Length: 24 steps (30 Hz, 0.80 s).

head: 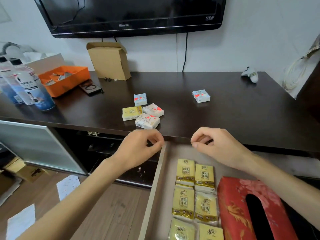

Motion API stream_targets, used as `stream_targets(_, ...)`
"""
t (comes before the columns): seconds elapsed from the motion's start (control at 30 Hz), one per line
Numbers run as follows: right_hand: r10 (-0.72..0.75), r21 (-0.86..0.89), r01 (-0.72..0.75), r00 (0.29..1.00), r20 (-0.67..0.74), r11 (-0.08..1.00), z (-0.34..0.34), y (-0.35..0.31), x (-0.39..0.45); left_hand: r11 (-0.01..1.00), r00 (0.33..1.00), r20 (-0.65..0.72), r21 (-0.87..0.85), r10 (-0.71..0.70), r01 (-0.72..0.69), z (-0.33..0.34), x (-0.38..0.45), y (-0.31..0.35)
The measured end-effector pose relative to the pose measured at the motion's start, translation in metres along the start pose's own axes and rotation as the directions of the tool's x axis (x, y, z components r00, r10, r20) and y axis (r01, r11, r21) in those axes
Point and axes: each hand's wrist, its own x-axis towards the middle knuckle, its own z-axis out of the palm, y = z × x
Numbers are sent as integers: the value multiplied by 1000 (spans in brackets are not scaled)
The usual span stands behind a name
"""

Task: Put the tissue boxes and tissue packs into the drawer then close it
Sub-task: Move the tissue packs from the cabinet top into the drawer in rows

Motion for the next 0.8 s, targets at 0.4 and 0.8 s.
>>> stream_targets(0.4,-127,-423,212,967,221,881,46,-40,171,893,984,-153,424,-92,150,-6,46,-35)
stream_targets(0.8,-150,-513,194,981,127,836,-7,18,111,988,998,40,148,-42,35,2,61,-39)
